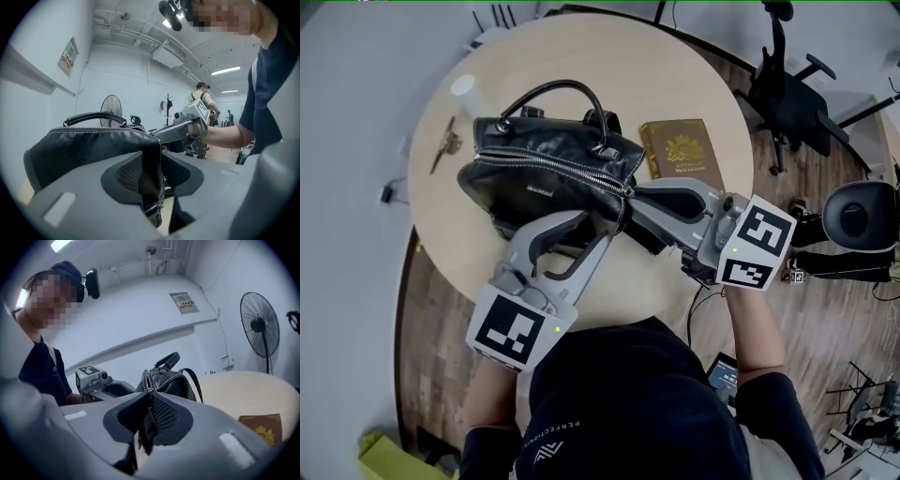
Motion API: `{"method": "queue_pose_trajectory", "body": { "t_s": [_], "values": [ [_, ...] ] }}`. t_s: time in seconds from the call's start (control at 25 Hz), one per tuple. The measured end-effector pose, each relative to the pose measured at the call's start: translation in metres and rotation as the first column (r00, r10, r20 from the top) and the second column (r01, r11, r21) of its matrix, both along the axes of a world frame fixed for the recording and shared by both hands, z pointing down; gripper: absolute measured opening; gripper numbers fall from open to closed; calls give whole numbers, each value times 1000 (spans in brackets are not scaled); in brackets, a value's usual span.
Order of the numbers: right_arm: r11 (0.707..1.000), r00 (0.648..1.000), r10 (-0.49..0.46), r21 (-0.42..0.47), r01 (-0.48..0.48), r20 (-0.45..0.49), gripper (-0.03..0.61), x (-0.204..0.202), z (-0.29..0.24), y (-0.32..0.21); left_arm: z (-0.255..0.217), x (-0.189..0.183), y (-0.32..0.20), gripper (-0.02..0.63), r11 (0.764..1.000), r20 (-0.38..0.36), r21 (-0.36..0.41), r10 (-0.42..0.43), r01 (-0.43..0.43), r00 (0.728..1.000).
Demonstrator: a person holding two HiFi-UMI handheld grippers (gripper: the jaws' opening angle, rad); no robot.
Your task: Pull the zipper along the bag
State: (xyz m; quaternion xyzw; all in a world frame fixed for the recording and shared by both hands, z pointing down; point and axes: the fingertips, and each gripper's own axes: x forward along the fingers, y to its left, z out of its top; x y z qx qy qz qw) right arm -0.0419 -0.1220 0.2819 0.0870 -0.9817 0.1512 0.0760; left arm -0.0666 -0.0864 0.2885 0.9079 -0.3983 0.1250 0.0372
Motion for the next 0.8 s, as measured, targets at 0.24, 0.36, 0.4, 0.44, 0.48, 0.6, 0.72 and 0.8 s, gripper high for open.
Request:
{"method": "queue_pose_trajectory", "body": {
  "t_s": [0.24, 0.36, 0.4, 0.44, 0.48, 0.6, 0.72, 0.8],
  "values": [
    [983, 988, 85, 170, -62, -127, 23, -1, -4, 1, 0, 6, -1, 144, 1000, 9, 15, -2, 2, 1000],
    [975, 981, 111, 208, -76, -160, 21, -1, -5, 1, -1, 6, -1, 144, 1000, -5, 15, 1, -1, 1000],
    [974, 979, 118, 213, -82, -164, 21, -1, -5, 1, 0, 6, -1, 144, 1000, -6, 13, 4, -4, 1000],
    [972, 978, 125, 220, -86, -168, 20, -1, -6, 1, 0, 6, -1, 144, 1000, -6, 11, 9, -9, 1000],
    [969, 976, 130, 231, -88, -174, 20, -1, -7, 1, 0, 7, -1, 144, 1000, -7, 11, 14, -14, 1000],
    [958, 969, 141, 273, -82, -202, 18, -3, -11, 3, -1, 8, 0, 146, 999, -11, 13, 29, -29, 1000],
    [946, 960, 149, 317, -68, -238, 17, -6, -13, 2, 0, 9, 0, 150, 999, -17, 17, 45, -45, 999],
    [934, 951, 151, 355, -47, -271, 17, -8, -15, 2, 1, 9, -1, 153, 998, -25, 18, 54, -53, 998]
  ]
}}
